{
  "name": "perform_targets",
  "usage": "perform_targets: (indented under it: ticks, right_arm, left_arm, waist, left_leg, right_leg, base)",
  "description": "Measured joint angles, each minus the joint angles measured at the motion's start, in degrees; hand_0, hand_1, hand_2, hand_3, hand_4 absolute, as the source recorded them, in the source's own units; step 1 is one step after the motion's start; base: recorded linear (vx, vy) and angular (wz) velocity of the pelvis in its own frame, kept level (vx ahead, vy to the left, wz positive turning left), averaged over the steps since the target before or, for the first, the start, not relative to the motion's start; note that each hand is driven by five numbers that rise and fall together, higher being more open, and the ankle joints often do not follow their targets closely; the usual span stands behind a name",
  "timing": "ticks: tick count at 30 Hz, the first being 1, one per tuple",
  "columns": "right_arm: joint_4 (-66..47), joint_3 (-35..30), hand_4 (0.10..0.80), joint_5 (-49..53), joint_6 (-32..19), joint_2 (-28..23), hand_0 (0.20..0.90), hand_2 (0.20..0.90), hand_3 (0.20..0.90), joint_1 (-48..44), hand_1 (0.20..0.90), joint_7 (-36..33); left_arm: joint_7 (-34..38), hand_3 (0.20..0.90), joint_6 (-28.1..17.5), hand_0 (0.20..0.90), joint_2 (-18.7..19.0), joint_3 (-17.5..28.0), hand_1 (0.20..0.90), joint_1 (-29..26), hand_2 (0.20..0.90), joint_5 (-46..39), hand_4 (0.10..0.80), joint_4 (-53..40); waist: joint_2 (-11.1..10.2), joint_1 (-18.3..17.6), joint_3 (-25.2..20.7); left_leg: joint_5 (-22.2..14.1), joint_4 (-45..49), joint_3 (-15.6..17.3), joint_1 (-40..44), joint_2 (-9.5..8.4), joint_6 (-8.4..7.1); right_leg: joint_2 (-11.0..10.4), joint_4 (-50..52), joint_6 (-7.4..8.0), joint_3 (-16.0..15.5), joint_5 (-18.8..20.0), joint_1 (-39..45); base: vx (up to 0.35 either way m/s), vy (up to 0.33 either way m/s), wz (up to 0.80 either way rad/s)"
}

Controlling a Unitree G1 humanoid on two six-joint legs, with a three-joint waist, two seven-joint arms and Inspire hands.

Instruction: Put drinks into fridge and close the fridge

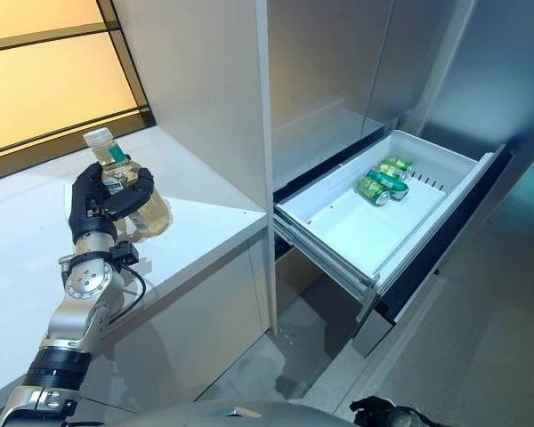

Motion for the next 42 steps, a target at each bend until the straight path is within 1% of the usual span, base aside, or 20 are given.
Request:
perform_targets:
  ticks: [2, 5, 7, 8, 12, 13, 15, 16, 21, 26, 28, 31, 33, 38, 40, 42]
  right_arm:
    - [-3.5, 2.0, 0.800, -1.8, 0.0, -1.0, 0.900, 0.900, 0.900, -0.4, 0.900, 1.2]
    - [-8.3, 4.0, 0.800, -5.4, -0.1, -1.1, 0.900, 0.900, 0.900, -2.0, 0.900, 2.5]
    - [-12.1, 5.2, 0.800, -7.2, -1.2, -0.2, 0.900, 0.900, 0.900, -3.1, 0.900, 3.8]
    - [-15.3, 7.2, 0.800, -8.2, -1.7, 0.0, 0.900, 0.900, 0.900, -4.1, 0.900, 5.4]
    - [-20.9, 8.4, 0.800, -8.5, -2.9, 1.6, 0.900, 0.900, 0.900, -5.4, 0.900, 7.6]
    - [-20.8, 8.4, 0.800, -8.8, -4.2, 1.7, 0.900, 0.900, 0.900, -5.9, 0.900, 7.9]
    - [-17.4, 8.4, 0.800, -11.1, -9.5, 2.0, 0.900, 0.900, 0.900, -6.6, 0.900, 6.6]
    - [-16.4, 9.1, 0.800, -12.6, -10.3, 2.0, 0.900, 0.900, 0.900, -6.7, 0.900, 5.8]
    - [-18.0, 15.3, 0.800, -16.1, -10.6, 1.2, 0.900, 0.900, 0.900, -7.0, 0.900, 3.8]
    - [-26.6, 16.4, 0.800, -16.0, -9.7, 0.5, 0.900, 0.900, 0.900, -7.6, 0.900, 3.5]
    - [-32.6, 16.7, 0.800, -15.6, -9.5, -1.0, 0.900, 0.900, 0.900, -8.8, 0.900, 4.6]
    - [-36.9, 16.8, 0.800, -14.4, -9.4, -1.7, 0.900, 0.900, 0.900, -10.8, 0.900, 6.5]
    - [-42.1, 16.8, 0.800, -13.6, -9.0, -3.5, 0.900, 0.900, 0.900, -11.8, 0.900, 9.4]
    - [-49.3, 16.8, 0.800, -9.0, -8.9, -6.5, 0.900, 0.900, 0.900, -15.2, 0.900, 15.7]
    - [-52.8, 16.8, 0.800, -5.5, -8.9, -7.9, 0.900, 0.900, 0.900, -16.8, 0.900, 18.9]
    - [-54.7, 16.7, 0.800, -2.6, -8.9, -8.3, 0.900, 0.900, 0.900, -18.0, 0.900, 20.6]
  left_arm:
    - [-0.1, 0.200, 0.0, 0.300, 0.0, 0.0, 0.300, 0.0, 0.300, 0.0, 0.100, -0.6]
    - [-0.4, 0.200, -0.2, 0.300, 0.0, 0.0, 0.300, 0.0, 0.300, 0.0, 0.100, -1.1]
    - [-0.5, 0.200, -0.2, 0.300, 0.0, -0.3, 0.300, 0.0, 0.300, 0.0, 0.100, -1.3]
    - [-0.6, 0.200, -0.6, 0.300, 0.0, -0.7, 0.300, 0.0, 0.300, 0.0, 0.100, -1.4]
    - [-0.7, 0.200, -1.6, 0.300, 0.0, -2.2, 0.300, 0.0, 0.300, 0.0, 0.100, -2.7]
    - [-0.9, 0.200, -2.2, 0.300, 0.0, -2.3, 0.300, 0.0, 0.300, 0.0, 0.100, -3.0]
    - [-0.8, 0.200, -3.3, 0.300, 0.0, -2.6, 0.300, 0.0, 0.300, 0.0, 0.100, -3.0]
    - [-0.7, 0.200, -3.4, 0.300, 0.1, -2.7, 0.300, 0.0, 0.300, 0.0, 0.100, -3.0]
    - [-0.4, 0.200, -3.5, 0.300, 0.1, -3.0, 0.300, -0.3, 0.300, -1.3, 0.100, -3.2]
    - [0.3, 0.200, -3.5, 0.300, 0.1, -4.2, 0.300, -0.3, 0.300, -1.3, 0.100, -5.4]
    - [0.3, 0.200, -3.5, 0.300, 0.1, -4.6, 0.300, -0.2, 0.300, -1.3, 0.100, -6.6]
    - [0.3, 0.200, -3.5, 0.300, 0.1, -4.8, 0.300, -0.2, 0.300, -1.2, 0.100, -7.5]
    - [-0.1, 0.200, -3.5, 0.300, 0.1, -4.9, 0.300, -0.3, 0.300, -1.2, 0.100, -8.1]
    - [-0.9, 0.200, -3.6, 0.300, 0.1, -5.6, 0.300, -0.3, 0.300, -1.2, 0.100, -8.6]
    - [-1.4, 0.200, -3.6, 0.300, 0.1, -6.0, 0.300, -0.2, 0.300, -1.1, 0.100, -9.1]
    - [-2.0, 0.200, -3.7, 0.300, 0.1, -6.0, 0.300, -0.2, 0.300, -1.0, 0.100, -9.4]
  waist:
    - [-0.3, 0.4, 0.2]
    - [-0.7, 1.2, 0.3]
    - [-0.7, 1.5, 0.4]
    - [-0.7, 1.7, 0.5]
    - [-1.1, 2.7, 1.2]
    - [-1.1, 2.7, 1.5]
    - [-1.2, 2.8, 1.8]
    - [-1.1, 2.9, 1.8]
    - [-0.8, 3.2, 2.2]
    - [-0.7, 3.4, 3.4]
    - [-0.9, 3.4, 4.1]
    - [-1.0, 3.4, 4.4]
    - [-1.1, 3.5, 4.9]
    - [-1.5, 3.5, 5.1]
    - [-1.6, 3.6, 5.2]
    - [-1.7, 3.5, 5.3]
  left_leg:
    - [0.0, 0.0, -0.4, -0.1, -0.02, -0.04]
    - [0.1, 0.0, -0.5, -0.1, -0.01, -0.07]
    - [0.1, 0.0, -0.6, -0.2, -0.09, -0.07]
    - [0.1, 0.0, -0.7, -0.2, -0.17, -0.07]
    - [0.1, 0.1, -1.0, -0.5, -0.39, 0.02]
    - [0.2, 0.1, -1.0, -0.6, -0.69, 0.05]
    - [0.3, 0.1, -1.1, -0.8, -0.94, 0.12]
    - [0.3, 0.1, -1.1, -1.0, -0.98, 0.14]
    - [0.3, 0.1, -1.2, -1.1, -0.87, 0.14]
    - [0.4, 0.1, -1.4, -1.1, -0.87, 0.08]
    - [0.4, 0.1, -1.4, -1.1, -0.88, 0.06]
    - [0.4, 0.3, -1.3, -1.1, -0.88, 0.06]
    - [0.4, 0.3, -1.3, -1.1, -0.92, 0.08]
    - [0.4, 0.3, -1.1, -1.0, -0.95, 0.08]
    - [0.4, 0.3, -1.1, -1.0, -0.91, 0.07]
    - [0.4, 0.3, -1.0, -1.0, -0.88, 0.06]
  right_leg:
    - [0.0, 0.0, 0.00, -0.3, 0.0, 0.0]
    - [0.0, 0.0, 0.00, -0.3, 0.0, 0.0]
    - [0.1, 0.0, 0.01, -0.5, 0.0, 0.0]
    - [0.0, 0.0, 0.01, -0.5, 0.0, 0.0]
    - [-0.1, 0.0, 0.03, -0.9, 0.0, -0.1]
    - [-0.2, 0.0, 0.03, -0.9, 0.0, -0.1]
    - [-0.3, 0.0, 0.05, -0.9, 0.0, -0.1]
    - [-0.4, 0.0, 0.10, -1.1, -0.1, -0.2]
    - [-0.3, 0.0, 0.14, -1.6, -0.1, -0.2]
    - [-0.3, 0.0, 0.15, -1.7, -0.1, -0.2]
    - [-0.3, 0.0, 0.15, -1.7, -0.1, -0.2]
    - [-0.3, 0.0, 0.15, -1.7, -0.1, -0.2]
    - [-0.3, 0.0, 0.14, -1.6, -0.1, -0.2]
    - [-0.3, 0.0, 0.14, -1.6, -0.1, -0.2]
    - [-0.3, 0.0, 0.15, -1.5, -0.1, -0.2]
    - [-0.2, 0.0, 0.15, -1.5, -0.1, -0.2]
  base:
    - [-0.020, 0.000, 0.08]
    - [-0.007, 0.001, 0.01]
    - [-0.014, 0.003, 0.02]
    - [-0.024, 0.005, 0.03]
    - [-0.033, 0.015, 0.05]
    - [-0.042, 0.056, 0.09]
    - [-0.030, 0.059, 0.07]
    - [-0.023, 0.041, 0.03]
    - [-0.026, 0.014, 0.01]
    - [-0.037, 0.000, 0.01]
    - [-0.016, -0.003, 0.00]
    - [-0.011, -0.001, 0.00]
    - [0.000, 0.000, 0.00]
    - [0.000, 0.000, 0.00]
    - [0.000, 0.000, 0.00]
    - [0.000, 0.000, 0.00]
